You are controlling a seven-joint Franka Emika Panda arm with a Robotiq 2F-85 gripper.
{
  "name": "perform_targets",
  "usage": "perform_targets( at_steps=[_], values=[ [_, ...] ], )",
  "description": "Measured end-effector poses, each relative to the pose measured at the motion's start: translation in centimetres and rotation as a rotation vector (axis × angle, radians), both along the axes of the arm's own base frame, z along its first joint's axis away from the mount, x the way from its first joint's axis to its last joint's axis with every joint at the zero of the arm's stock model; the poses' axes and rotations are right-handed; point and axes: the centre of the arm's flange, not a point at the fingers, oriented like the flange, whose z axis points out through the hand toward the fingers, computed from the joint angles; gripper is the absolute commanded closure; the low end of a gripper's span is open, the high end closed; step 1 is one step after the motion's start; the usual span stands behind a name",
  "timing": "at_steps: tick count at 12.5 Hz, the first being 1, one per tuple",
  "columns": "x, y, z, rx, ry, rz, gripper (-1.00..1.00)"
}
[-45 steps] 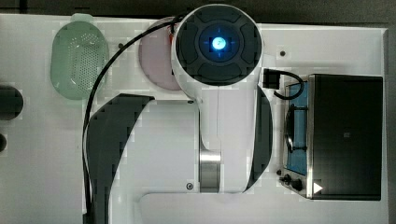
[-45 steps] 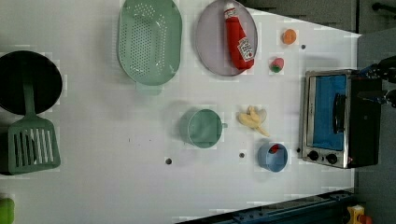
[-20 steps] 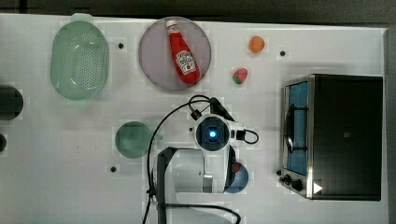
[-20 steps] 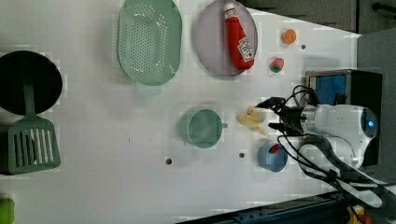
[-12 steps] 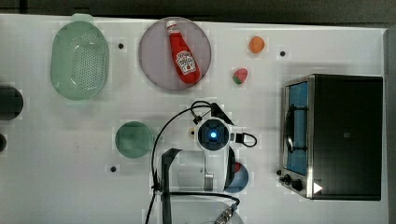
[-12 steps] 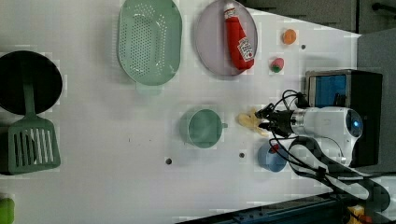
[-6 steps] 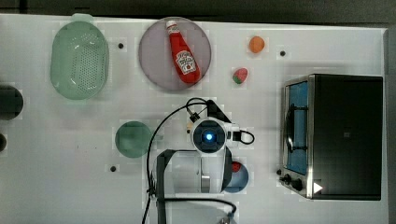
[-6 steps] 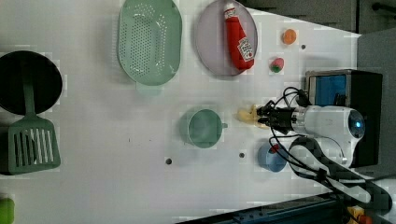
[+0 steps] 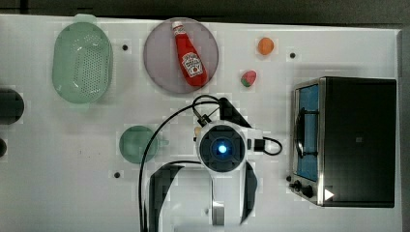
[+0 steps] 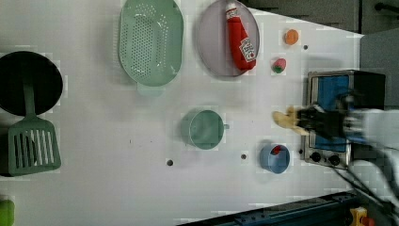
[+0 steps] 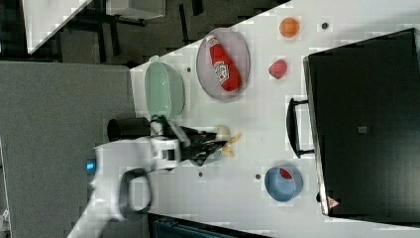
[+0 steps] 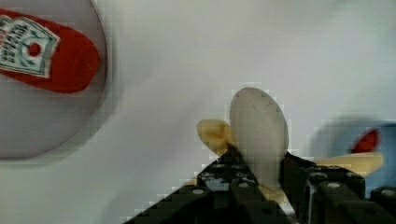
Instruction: Pick Banana and place it in mug.
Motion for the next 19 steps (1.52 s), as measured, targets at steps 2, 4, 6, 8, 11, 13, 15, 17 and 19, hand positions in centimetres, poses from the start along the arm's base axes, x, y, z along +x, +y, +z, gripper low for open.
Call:
perform_targets(
  at_steps=[2, 4, 6, 8, 11, 13, 15, 17, 19],
  values=[
    [-1.0, 0.1, 7.7, -0.004, 0.023, -0.011, 0.53],
    [-0.8, 1.7, 15.3, -0.016, 0.036, 0.012, 0.53],
    [-1.1, 5.3, 20.4, -0.013, -0.005, 0.024, 0.53],
    [-1.7, 11.3, 21.1, 0.058, -0.019, 0.032, 0.53],
    [-2.4, 20.8, 16.9, 0.063, 0.046, 0.024, 0.53],
    [-2.9, 25.5, 12.8, 0.05, 0.119, 0.045, 0.53],
    [-2.2, 28.3, 8.7, 0.093, 0.069, -0.01, 0.53],
    [-2.8, 29.1, 3.7, 0.1, 0.074, -0.037, 0.53],
    [-3.5, 28.1, -1.0, 0.035, 0.057, 0.008, 0.53]
  ],
)
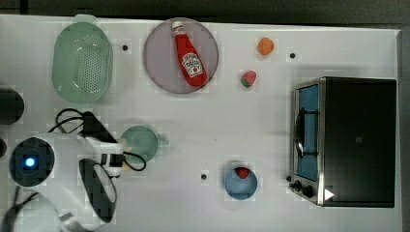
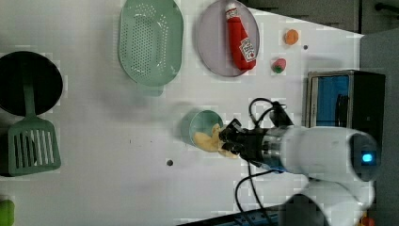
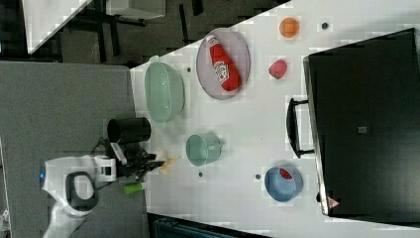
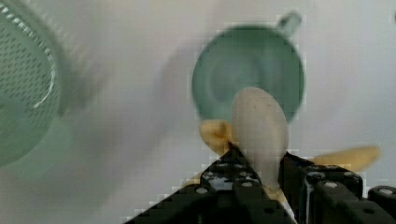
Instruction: Pick Banana and place it in mug.
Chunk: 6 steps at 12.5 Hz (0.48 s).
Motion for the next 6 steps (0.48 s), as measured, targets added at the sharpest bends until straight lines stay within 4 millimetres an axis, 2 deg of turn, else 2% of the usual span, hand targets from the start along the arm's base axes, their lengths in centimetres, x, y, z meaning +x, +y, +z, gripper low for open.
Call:
perform_targets(
  at_steps=[2, 4, 6],
  values=[
    [-0.2, -1.9, -3.4, -0.018, 0.02, -0.046, 0.53],
    [0.5, -2.7, -5.6, 0.018, 0.022, -0.152, 0.48],
    [0.3, -2.2, -7.1, 0.039, 0.039, -0.206, 0.05]
  ],
)
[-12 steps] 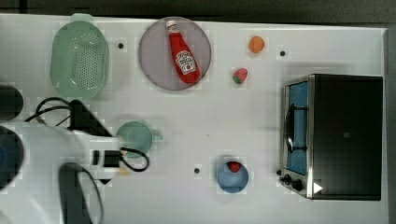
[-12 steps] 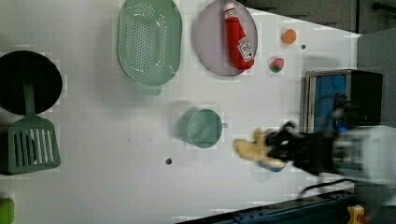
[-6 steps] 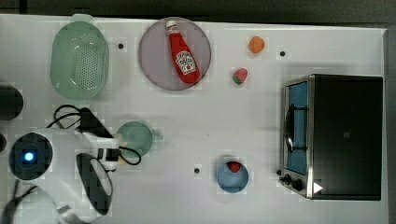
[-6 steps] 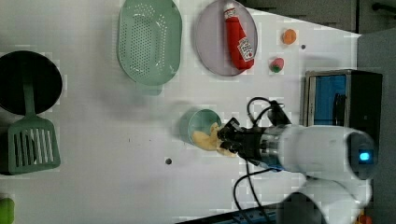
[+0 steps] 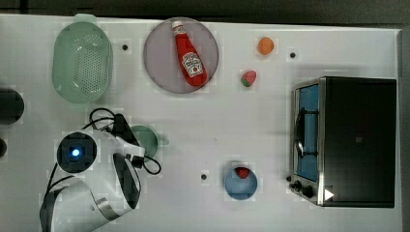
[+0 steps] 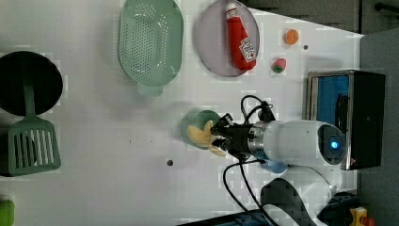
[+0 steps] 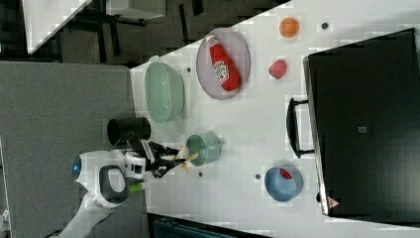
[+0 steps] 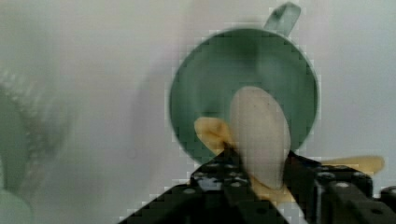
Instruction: Pick Banana and place it in mug.
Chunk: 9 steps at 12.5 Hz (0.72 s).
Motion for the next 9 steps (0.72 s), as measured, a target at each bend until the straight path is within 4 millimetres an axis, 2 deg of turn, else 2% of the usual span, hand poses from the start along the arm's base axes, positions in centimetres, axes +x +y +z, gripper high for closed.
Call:
perform_targets(
  at_steps=[1, 4, 5, 9],
  values=[
    [-0.3, 0.1, -0.2, -0.009, 0.006, -0.001, -0.24],
    [-0.4, -0.3, 0.2, -0.015, -0.004, -0.009, -0.93],
    [-0.6, -0.6, 0.6, -0.01, -0.013, -0.021, -1.0],
    [0.0, -0.8, 4.1, -0.024, -0.088, -0.008, -1.0]
  ],
)
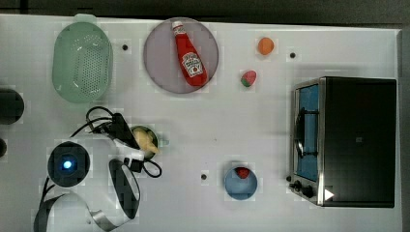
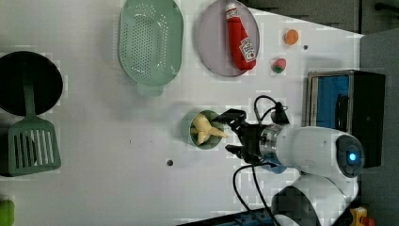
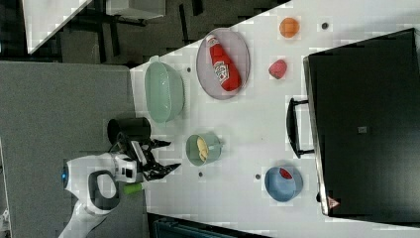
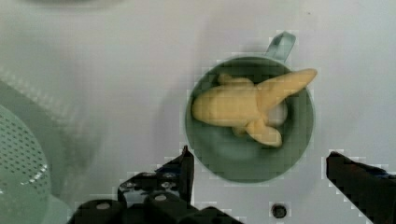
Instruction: Pick Banana and place it in mug.
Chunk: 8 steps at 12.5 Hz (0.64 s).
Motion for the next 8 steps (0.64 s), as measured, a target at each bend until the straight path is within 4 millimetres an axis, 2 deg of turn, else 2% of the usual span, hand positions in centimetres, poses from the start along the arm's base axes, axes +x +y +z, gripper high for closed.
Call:
perform_targets(
  at_steps=[2, 4, 6, 7, 8],
  values=[
    [0.8, -0.8, 4.2, -0.036, -0.028, 0.01, -1.0],
    [2.6, -3.4, 10.8, -0.051, -0.029, 0.013, -1.0],
    [4.1, -8.0, 17.3, -0.047, -0.021, -0.003, -1.0],
    [4.2, -10.9, 20.2, -0.055, -0.005, -0.001, -1.0],
    [4.6, -15.2, 24.5, -0.047, -0.038, -0.025, -1.0]
  ],
)
